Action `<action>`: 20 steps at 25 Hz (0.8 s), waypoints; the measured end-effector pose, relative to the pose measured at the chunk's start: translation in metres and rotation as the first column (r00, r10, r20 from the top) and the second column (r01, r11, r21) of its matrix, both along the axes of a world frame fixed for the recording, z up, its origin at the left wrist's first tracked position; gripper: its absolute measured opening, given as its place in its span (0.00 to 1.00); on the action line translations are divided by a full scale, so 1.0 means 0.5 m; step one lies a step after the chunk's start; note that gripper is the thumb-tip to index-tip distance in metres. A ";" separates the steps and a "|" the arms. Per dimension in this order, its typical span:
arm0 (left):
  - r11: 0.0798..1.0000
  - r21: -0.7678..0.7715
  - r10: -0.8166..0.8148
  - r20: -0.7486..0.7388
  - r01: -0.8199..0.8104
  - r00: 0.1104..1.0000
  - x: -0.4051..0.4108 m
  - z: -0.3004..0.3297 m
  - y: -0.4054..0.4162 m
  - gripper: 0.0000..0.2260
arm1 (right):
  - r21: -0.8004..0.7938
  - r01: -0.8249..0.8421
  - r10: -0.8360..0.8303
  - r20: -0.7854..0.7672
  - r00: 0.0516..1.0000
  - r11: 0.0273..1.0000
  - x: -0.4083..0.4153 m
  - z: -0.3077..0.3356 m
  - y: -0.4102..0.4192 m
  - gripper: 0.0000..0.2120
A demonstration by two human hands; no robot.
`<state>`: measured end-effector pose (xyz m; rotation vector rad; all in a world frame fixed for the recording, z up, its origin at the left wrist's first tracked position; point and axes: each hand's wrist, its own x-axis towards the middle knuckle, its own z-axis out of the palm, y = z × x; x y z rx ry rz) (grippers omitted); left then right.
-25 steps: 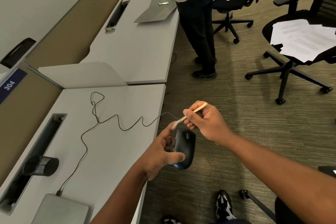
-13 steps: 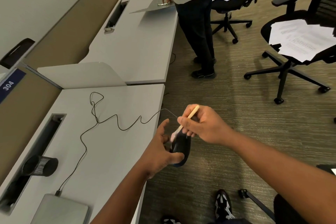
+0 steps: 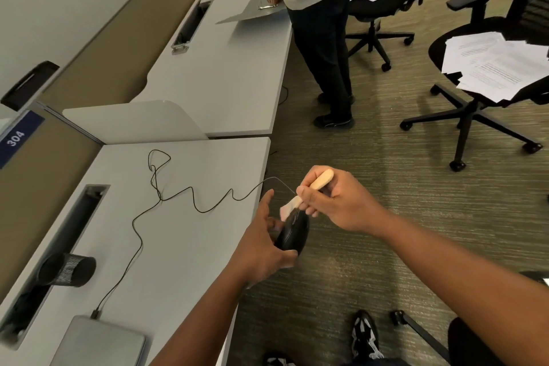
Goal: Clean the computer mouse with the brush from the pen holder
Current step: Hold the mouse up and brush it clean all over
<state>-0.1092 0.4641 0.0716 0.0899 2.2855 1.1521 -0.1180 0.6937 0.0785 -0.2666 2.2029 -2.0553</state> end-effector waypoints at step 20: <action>0.989 -0.150 -0.037 -0.116 0.019 0.993 -0.001 -0.014 -0.003 0.64 | 0.420 0.018 -0.038 0.039 0.999 0.907 -0.028 -0.035 0.041 0.07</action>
